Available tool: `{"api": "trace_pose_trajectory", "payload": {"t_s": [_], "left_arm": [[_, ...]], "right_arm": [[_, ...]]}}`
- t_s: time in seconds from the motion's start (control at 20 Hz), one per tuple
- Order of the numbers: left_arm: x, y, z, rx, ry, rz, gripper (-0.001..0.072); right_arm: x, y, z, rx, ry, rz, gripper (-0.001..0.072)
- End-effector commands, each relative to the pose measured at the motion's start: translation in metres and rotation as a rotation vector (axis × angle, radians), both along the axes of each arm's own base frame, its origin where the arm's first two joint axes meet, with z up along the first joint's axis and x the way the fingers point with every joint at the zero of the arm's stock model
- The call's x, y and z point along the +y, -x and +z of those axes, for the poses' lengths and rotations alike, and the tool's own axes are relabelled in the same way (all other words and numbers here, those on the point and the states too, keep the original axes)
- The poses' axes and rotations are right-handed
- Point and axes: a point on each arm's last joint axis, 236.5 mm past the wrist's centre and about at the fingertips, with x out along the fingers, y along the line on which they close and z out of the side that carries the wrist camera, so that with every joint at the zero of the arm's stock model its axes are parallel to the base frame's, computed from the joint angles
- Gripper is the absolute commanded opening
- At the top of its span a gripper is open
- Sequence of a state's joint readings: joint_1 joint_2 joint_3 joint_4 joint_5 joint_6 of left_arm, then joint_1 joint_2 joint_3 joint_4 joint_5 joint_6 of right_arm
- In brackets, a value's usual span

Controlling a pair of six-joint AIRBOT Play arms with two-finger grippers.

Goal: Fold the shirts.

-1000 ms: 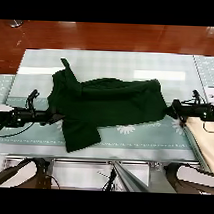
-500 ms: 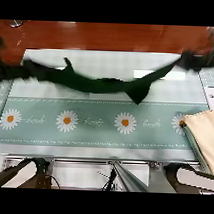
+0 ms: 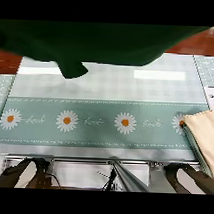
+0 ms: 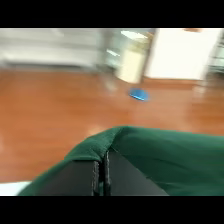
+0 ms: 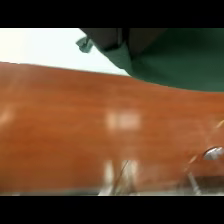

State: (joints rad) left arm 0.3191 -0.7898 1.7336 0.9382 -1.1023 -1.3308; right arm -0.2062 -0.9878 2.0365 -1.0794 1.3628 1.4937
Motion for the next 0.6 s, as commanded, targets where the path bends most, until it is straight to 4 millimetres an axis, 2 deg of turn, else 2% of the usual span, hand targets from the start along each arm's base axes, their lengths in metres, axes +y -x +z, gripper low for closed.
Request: {"api": "trace_pose_trajectory", "payload": {"t_s": [0.0,0.15,0.25,0.3,0.4,0.45,0.55], "left_arm": [[0.018,0.075,0.006,-0.004,-0.142,0.184,0.002],[0.023,0.126,0.006,-0.02,-0.188,0.27,0.0021],[0.015,0.149,0.008,-0.054,-0.201,0.26,0.0021],[0.011,0.155,0.006,-0.061,-0.2,0.238,0.0021],[0.009,0.149,-0.011,-0.018,-0.169,0.211,0.0021],[0.012,0.137,-0.027,0.033,-0.161,0.208,0.0021],[0.018,0.102,-0.068,0.156,-0.116,0.19,0.0021]], "right_arm": [[-0.004,0.083,0.015,-0.042,0.09,-0.079,0.0033],[-0.008,0.13,0.0,0.007,0.132,-0.123,0.0033],[-0.011,0.146,-0.008,0.031,0.143,-0.146,0.0033],[-0.012,0.15,-0.016,0.053,0.142,-0.156,0.0033],[-0.014,0.148,-0.041,0.134,0.126,-0.156,0.0033],[-0.015,0.143,-0.056,0.179,0.121,-0.153,0.0033],[-0.021,0.122,-0.093,0.294,0.102,-0.155,0.0033]]}}
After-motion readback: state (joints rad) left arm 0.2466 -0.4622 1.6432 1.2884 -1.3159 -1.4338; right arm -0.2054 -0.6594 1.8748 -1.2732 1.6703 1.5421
